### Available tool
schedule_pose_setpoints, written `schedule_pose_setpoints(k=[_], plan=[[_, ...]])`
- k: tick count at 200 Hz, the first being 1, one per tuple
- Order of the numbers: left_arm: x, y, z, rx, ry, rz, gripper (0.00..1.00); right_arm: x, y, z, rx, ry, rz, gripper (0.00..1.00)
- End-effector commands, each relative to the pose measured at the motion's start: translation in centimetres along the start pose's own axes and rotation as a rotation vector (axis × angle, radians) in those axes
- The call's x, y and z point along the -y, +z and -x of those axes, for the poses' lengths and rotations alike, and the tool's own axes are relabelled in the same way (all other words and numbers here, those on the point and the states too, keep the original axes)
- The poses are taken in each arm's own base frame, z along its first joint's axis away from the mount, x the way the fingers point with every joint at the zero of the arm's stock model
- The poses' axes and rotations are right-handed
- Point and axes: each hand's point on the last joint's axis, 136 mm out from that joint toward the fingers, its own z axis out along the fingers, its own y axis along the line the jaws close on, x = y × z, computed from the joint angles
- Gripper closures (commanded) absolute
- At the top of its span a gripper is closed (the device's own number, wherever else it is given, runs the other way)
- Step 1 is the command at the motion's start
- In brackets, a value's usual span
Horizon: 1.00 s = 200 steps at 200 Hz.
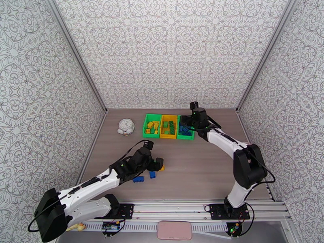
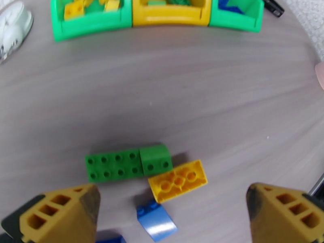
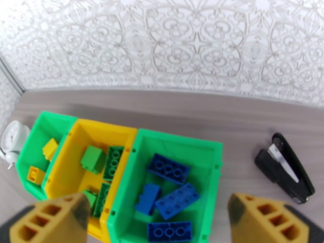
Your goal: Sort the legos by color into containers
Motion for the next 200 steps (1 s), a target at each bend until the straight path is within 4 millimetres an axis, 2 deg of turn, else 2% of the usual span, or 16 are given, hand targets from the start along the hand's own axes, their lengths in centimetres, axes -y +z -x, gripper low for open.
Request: schedule_pose_setpoints(k=[1,14,35,66,92,132,200], plan=[[-1.3,-0.4,-2.7,-0.12,-0.11,0.115,0.0,0.0,-1.1,-1.0,-0.003,-0.021,0.032,0.06],[-1.3,-0.2,-3.7,-0.163,-0.123,0.135,0.01,0.3,-1.6,-1.5,-0.006,-0.022,0.024,0.06],[-1.3,0.5,-5.1,-0.215,-0.146,0.149,0.07,0.9,-2.1,-2.4,-0.017,-0.029,0.0,0.06],[-1.1,1.8,-6.0,-0.25,-0.148,0.147,0.18,1.3,-2.5,-3.0,-0.022,-0.021,-0.015,0.05],[-1.9,2.7,-6.9,-0.267,-0.157,0.194,0.25,1.1,-3.3,-3.2,-0.028,-0.011,0.002,0.05],[-2.7,4.0,-7.0,-0.262,-0.195,0.203,0.35,1.5,-4.3,-3.9,-0.044,-0.023,-0.009,0.05],[-3.7,5.0,-7.4,-0.276,-0.213,0.22,0.46,1.4,-6.5,-3.4,-0.02,-0.009,0.003,0.05]])
